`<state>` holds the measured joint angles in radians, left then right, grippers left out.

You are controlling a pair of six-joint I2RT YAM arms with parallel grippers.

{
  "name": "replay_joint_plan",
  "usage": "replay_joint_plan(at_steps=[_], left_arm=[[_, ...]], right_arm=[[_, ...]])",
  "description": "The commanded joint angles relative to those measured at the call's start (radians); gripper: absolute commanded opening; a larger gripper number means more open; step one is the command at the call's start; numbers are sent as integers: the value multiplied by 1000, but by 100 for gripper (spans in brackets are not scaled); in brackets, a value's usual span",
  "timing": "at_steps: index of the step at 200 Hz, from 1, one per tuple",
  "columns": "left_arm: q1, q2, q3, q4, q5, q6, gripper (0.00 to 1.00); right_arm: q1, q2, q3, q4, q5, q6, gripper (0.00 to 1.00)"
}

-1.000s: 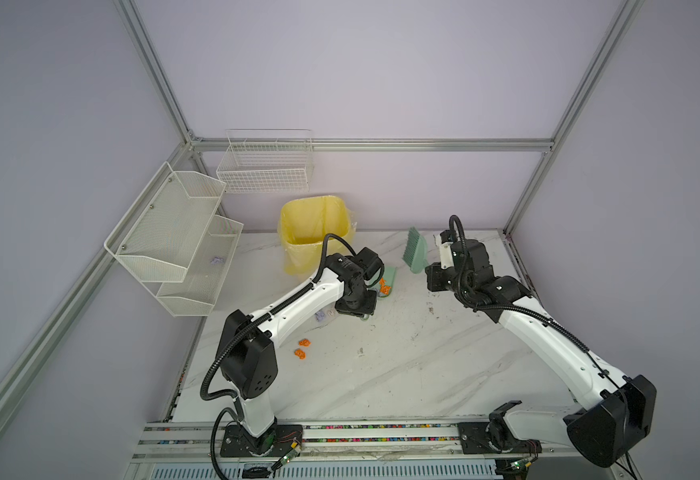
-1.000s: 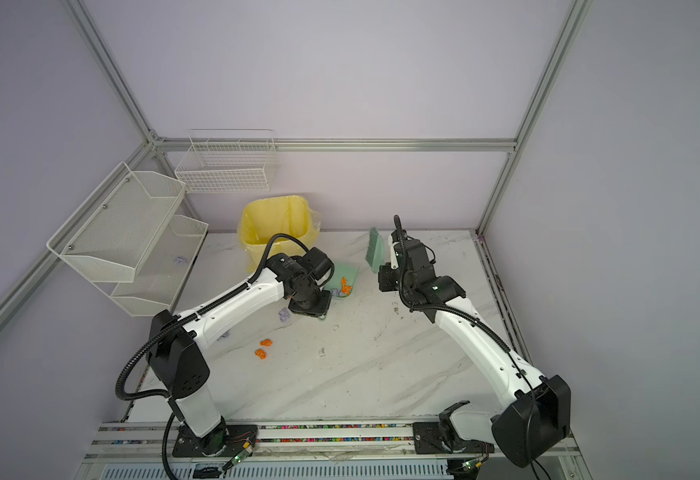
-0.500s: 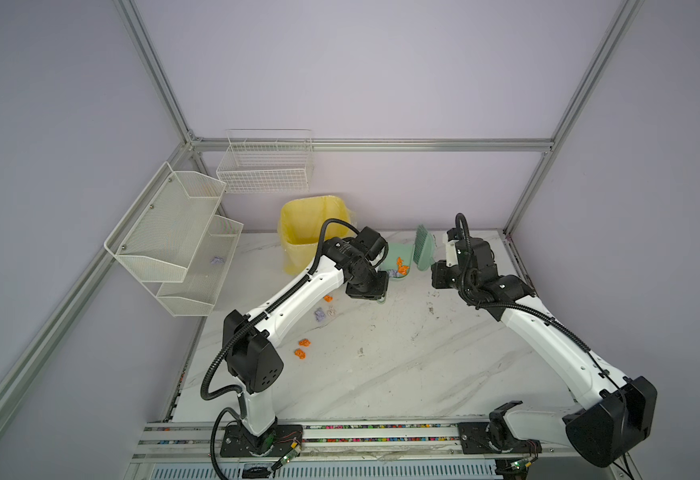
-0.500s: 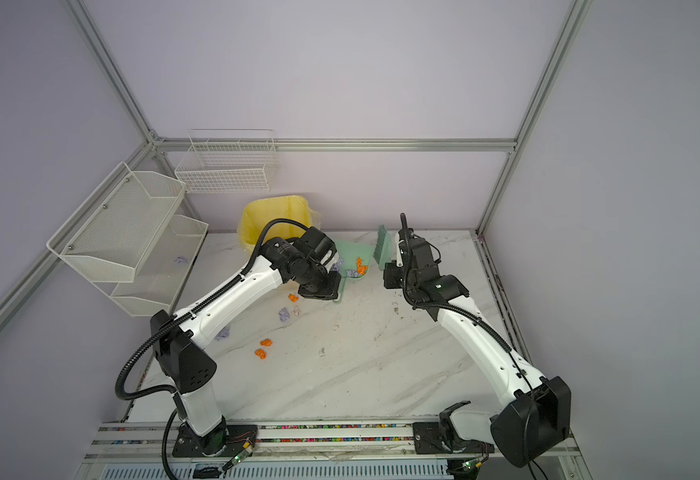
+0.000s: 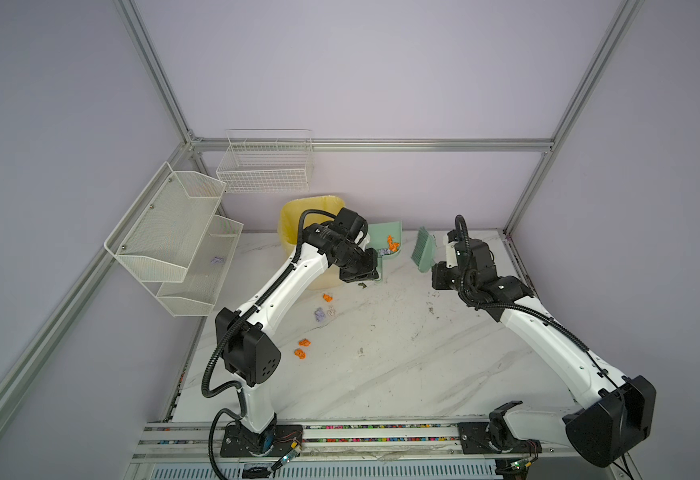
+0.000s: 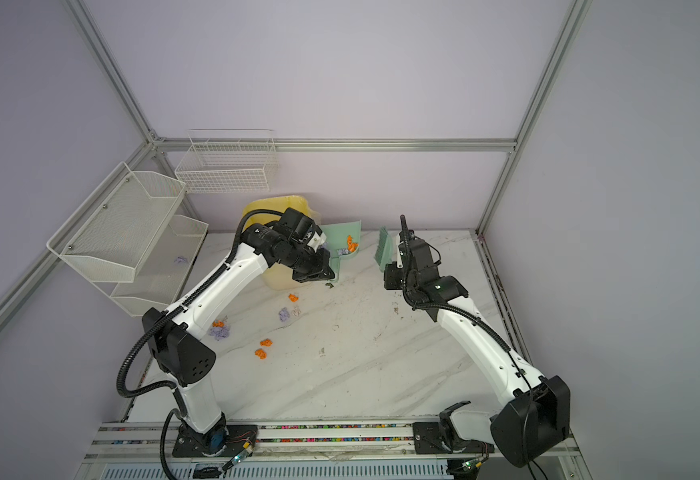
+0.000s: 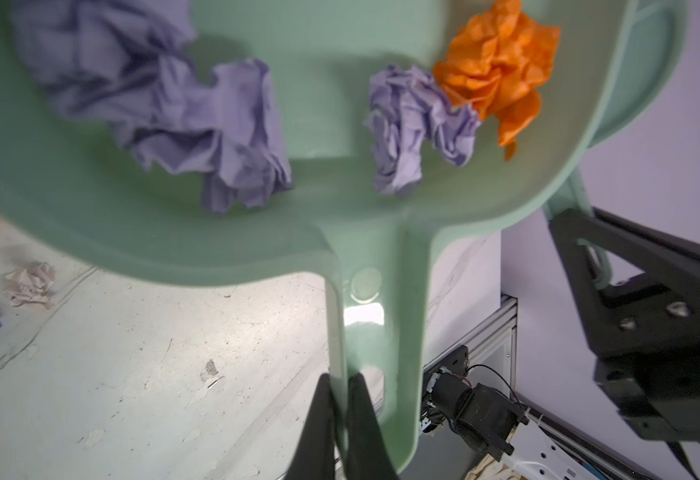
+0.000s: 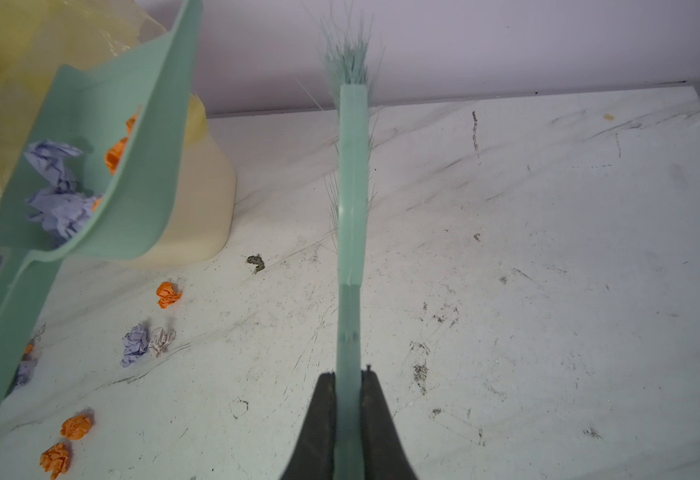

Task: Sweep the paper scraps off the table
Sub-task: 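Carry the loaded dustpan with the left gripper up over the yellow bin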

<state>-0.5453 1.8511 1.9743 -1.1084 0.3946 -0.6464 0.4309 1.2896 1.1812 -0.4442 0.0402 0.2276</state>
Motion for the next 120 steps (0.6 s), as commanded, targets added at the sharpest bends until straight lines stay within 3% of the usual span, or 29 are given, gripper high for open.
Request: replay_joint_plan(at_steps=[1, 81, 120], left_arm=[[8, -42, 97, 77, 87, -46, 0], [47, -95, 77, 182, 155, -143, 0], [97, -153, -6, 284, 197, -209, 0]], right_arm=[[-5, -24, -20, 21, 12, 4, 0], [-5, -35, -29, 22, -13, 4, 0], [-5, -38, -22, 19, -34, 7, 0]])
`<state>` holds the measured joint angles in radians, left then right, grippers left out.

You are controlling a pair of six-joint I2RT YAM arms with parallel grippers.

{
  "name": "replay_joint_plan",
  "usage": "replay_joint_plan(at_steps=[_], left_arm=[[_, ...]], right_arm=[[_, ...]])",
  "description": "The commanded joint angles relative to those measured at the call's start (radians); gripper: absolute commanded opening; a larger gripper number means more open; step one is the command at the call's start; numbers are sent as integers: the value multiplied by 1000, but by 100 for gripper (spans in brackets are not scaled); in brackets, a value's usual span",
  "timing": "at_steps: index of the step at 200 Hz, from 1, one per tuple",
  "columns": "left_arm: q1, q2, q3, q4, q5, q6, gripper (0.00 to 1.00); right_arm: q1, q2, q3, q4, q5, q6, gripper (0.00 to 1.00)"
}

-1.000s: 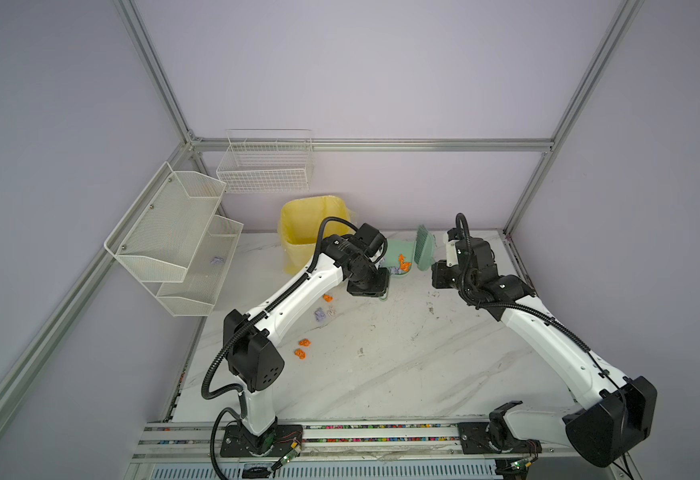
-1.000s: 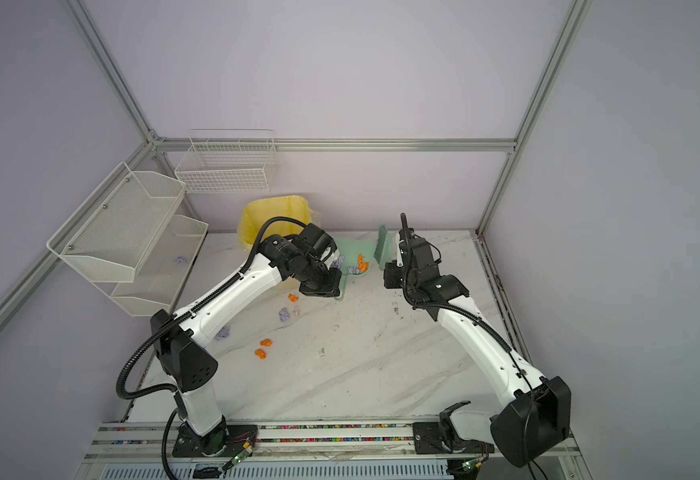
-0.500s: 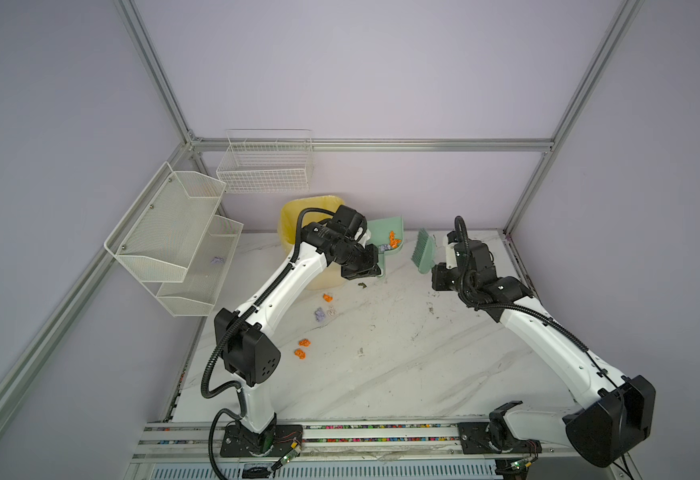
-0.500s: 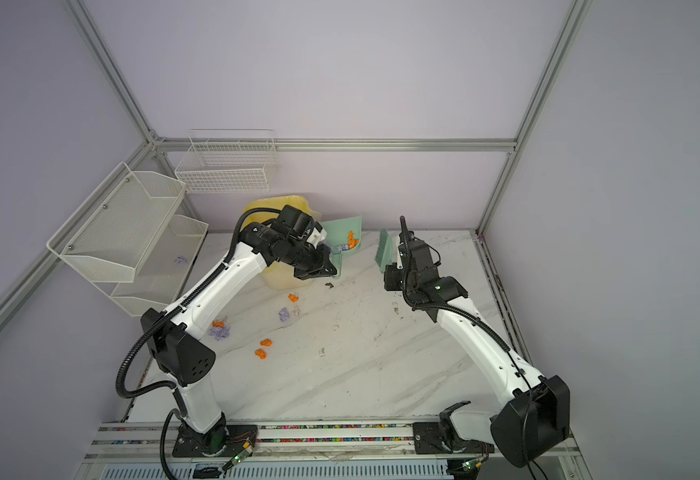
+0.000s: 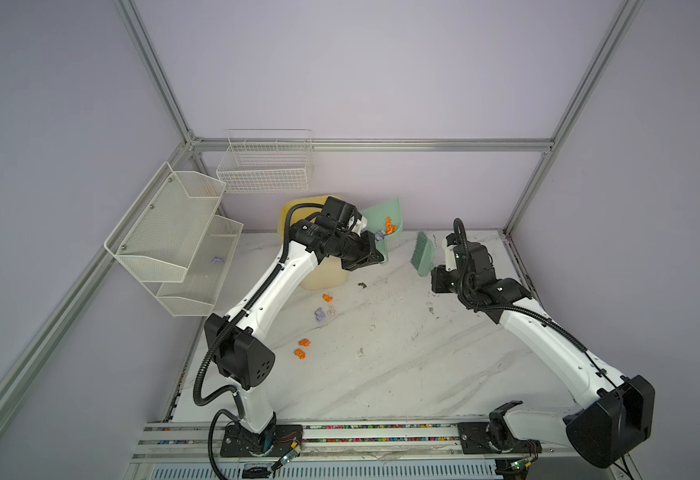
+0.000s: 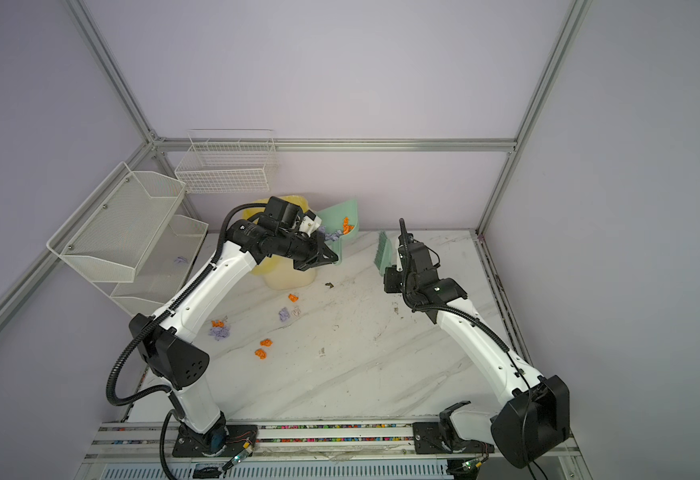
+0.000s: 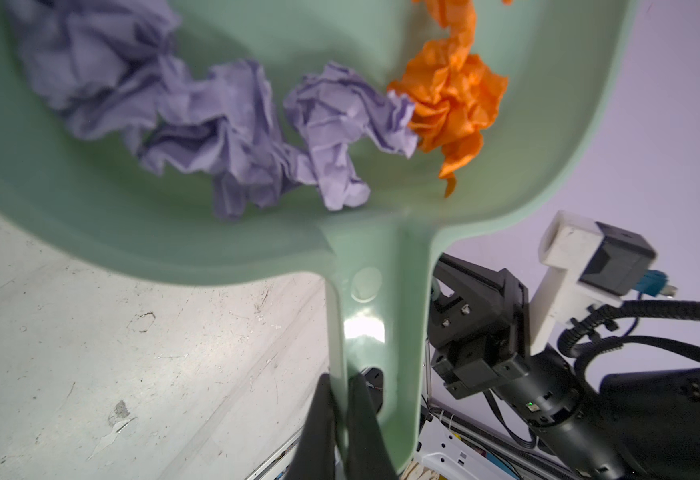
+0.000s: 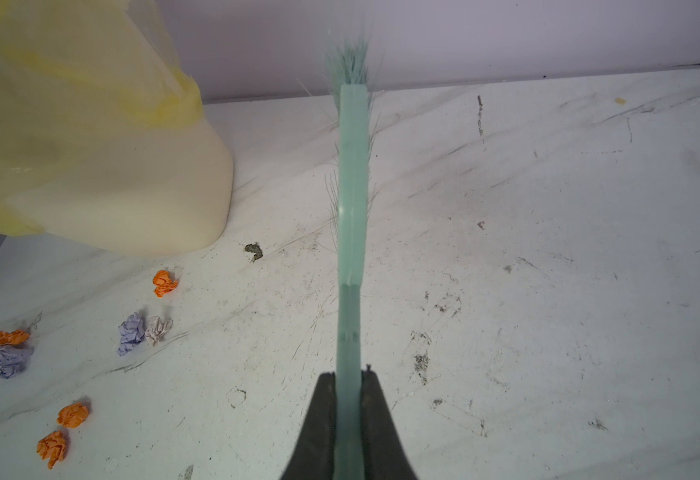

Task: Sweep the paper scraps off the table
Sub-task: 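Carry the loaded dustpan with the left gripper up over the yellow bin, then tilt the dustpan over the yellow bin with the left gripper to dump scraps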

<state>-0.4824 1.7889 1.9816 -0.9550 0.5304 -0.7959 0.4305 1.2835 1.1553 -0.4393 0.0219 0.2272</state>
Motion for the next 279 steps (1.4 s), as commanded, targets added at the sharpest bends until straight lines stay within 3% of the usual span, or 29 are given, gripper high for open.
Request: replay_joint_plan(at_steps=[1, 51, 97, 143, 186, 231, 253, 279], left_arm=[[35, -92, -17, 135, 64, -61, 0], [92, -154, -133, 253, 145, -121, 0], [173, -260, -383, 510, 245, -258, 0], [235, -321, -521, 649, 324, -343, 0], [317, -346, -685, 1021, 466, -609, 0], [368, -300, -812, 1508, 530, -949, 0], [378, -241, -854, 1811, 529, -1168, 0], [380, -126, -891, 2260, 454, -1495, 0]], right_arm=[[-4, -32, 4, 14, -16, 8, 0], [-5, -37, 56, -10, -38, 19, 0], [-5, -19, 97, -34, -55, 30, 0], [-5, -9, 112, -30, -57, 38, 0], [-5, 3, 124, -26, -54, 43, 0], [-4, 28, 159, -39, -37, 42, 0], [-4, 44, 175, -36, -31, 38, 0], [-4, 52, 175, -14, -31, 29, 0]])
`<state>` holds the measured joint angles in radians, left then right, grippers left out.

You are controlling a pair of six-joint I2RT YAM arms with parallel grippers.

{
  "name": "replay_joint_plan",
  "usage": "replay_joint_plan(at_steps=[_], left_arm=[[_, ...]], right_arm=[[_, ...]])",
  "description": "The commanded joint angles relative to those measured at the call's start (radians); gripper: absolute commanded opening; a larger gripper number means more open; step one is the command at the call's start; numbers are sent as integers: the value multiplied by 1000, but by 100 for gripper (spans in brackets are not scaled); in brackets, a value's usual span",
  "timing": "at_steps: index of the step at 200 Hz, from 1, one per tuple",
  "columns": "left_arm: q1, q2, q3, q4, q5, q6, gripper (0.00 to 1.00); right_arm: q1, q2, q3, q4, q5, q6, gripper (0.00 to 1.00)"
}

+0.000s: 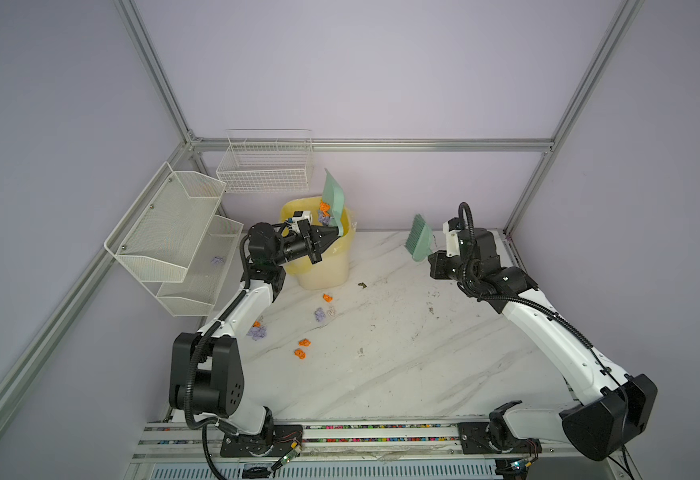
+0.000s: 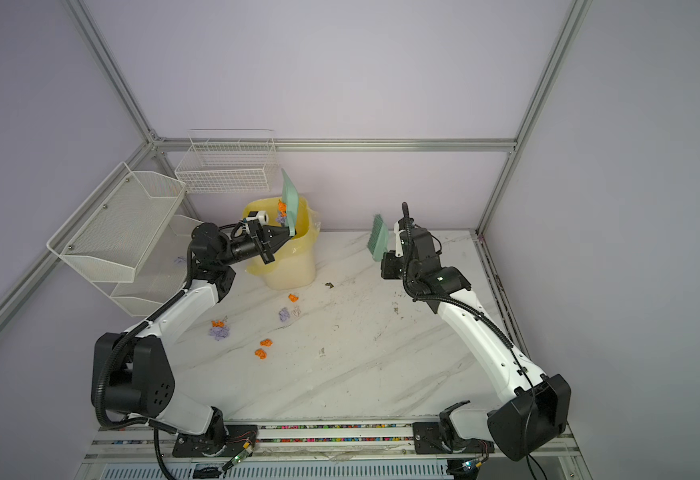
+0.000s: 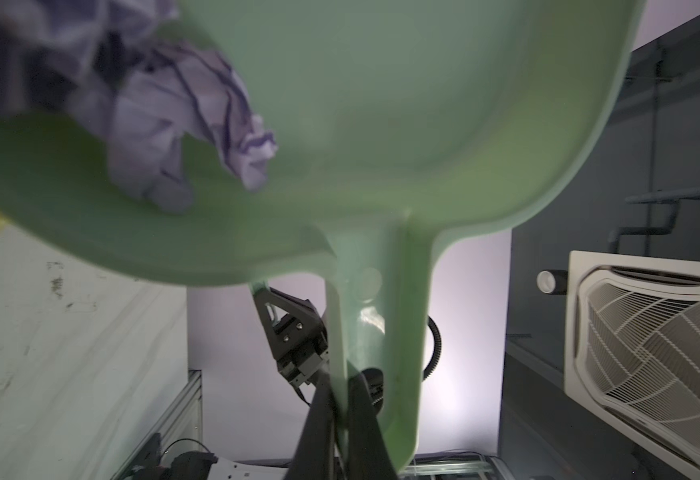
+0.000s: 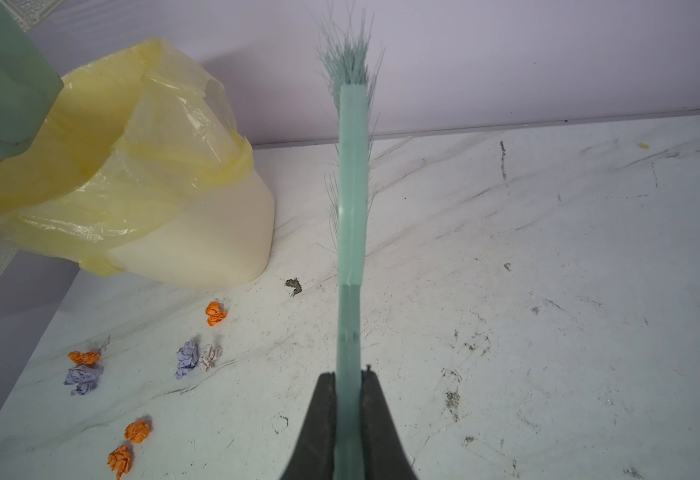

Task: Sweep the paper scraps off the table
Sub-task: 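Tilt the dustpan over the yellow bin with the left gripper to dump scraps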

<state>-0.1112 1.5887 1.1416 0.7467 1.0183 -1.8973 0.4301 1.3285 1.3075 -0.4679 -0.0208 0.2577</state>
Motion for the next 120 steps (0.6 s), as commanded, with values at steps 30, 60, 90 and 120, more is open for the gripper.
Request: replay_joint_plan(at_steps=[30, 60, 90, 120], left_arm=[[11, 135, -108, 755, -108, -528, 0], [10, 123, -139, 756, -126, -537, 0], [7, 97, -148, 756, -164, -569, 0], [13, 98, -143, 755, -127, -577, 0]], right_arm=[[-4, 32, 53, 13, 6, -12, 0], [-5, 15, 42, 26, 10, -3, 0], [-5, -3, 20, 37, 12, 11, 0], [-5, -9, 1, 48, 16, 22, 0]])
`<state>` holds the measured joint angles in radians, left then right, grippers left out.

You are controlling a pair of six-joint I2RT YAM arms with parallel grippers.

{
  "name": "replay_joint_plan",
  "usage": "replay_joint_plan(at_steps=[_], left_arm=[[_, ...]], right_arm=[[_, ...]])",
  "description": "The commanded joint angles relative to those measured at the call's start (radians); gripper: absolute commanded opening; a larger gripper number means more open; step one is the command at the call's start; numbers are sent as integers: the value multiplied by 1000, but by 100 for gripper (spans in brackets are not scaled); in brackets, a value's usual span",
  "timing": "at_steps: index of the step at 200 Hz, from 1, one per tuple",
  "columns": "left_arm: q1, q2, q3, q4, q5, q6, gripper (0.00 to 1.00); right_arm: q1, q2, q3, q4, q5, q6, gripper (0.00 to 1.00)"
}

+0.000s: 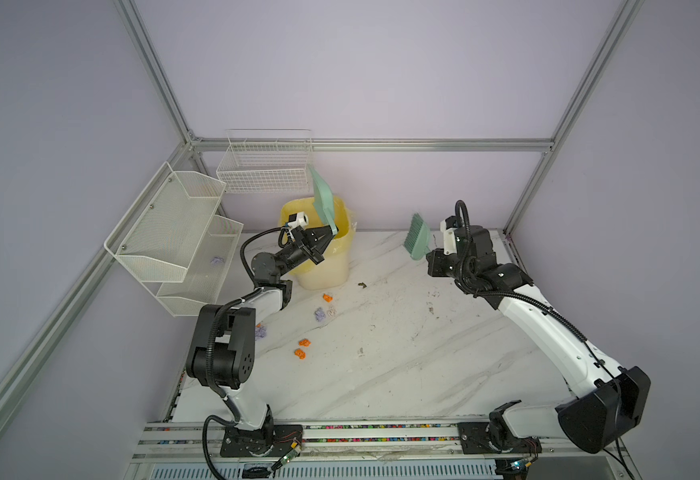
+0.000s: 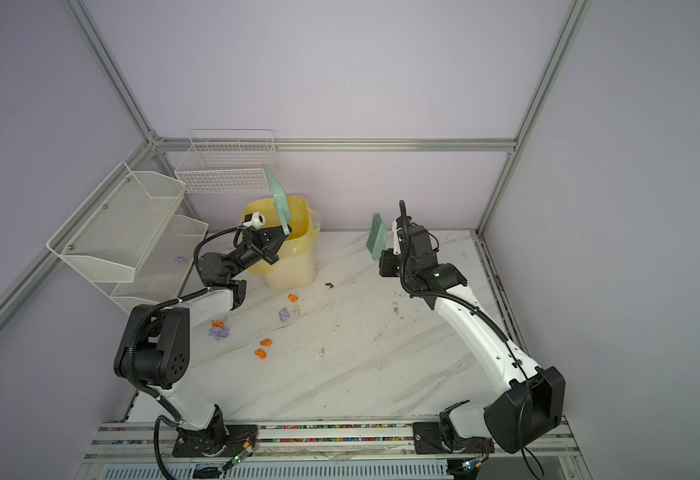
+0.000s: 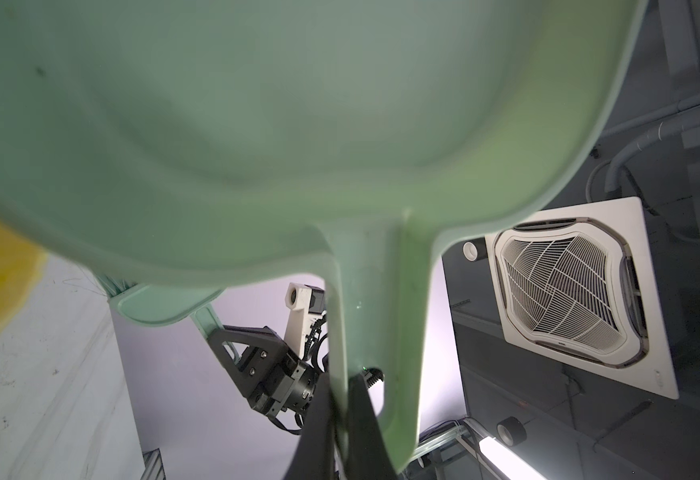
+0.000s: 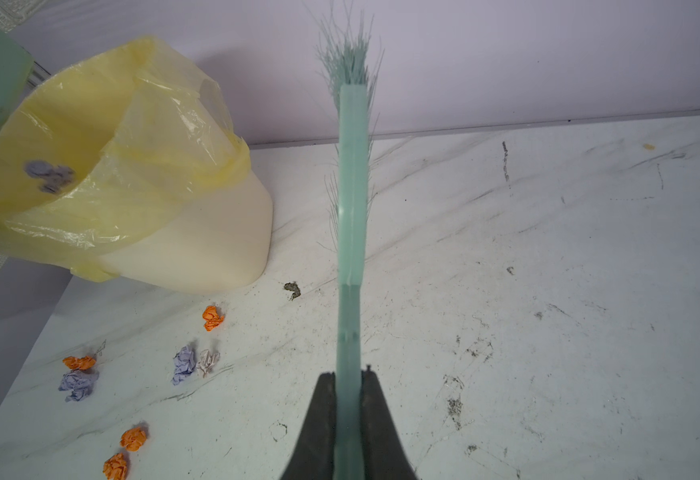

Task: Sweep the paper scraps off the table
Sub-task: 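Tilt the dustpan over the yellow bin with the left gripper to dump scraps, then lower the emptied dustpan from the bin toward the table with the left gripper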

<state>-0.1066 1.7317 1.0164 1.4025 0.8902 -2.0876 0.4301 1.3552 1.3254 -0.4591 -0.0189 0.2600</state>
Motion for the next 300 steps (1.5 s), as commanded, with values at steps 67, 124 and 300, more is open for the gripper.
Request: replay_joint_plan(at_steps=[67, 124, 300], left_arm=[[10, -89, 11, 28, 53, -319, 0], [8, -366, 156, -1091, 188, 498, 0], [-193, -533, 314, -2021, -195, 1331, 0]], right_arm=[[-4, -54, -54, 72, -18, 46, 0], [-4, -48, -74, 126, -92, 79, 0], [-4, -61, -71, 166, -117, 139, 0]])
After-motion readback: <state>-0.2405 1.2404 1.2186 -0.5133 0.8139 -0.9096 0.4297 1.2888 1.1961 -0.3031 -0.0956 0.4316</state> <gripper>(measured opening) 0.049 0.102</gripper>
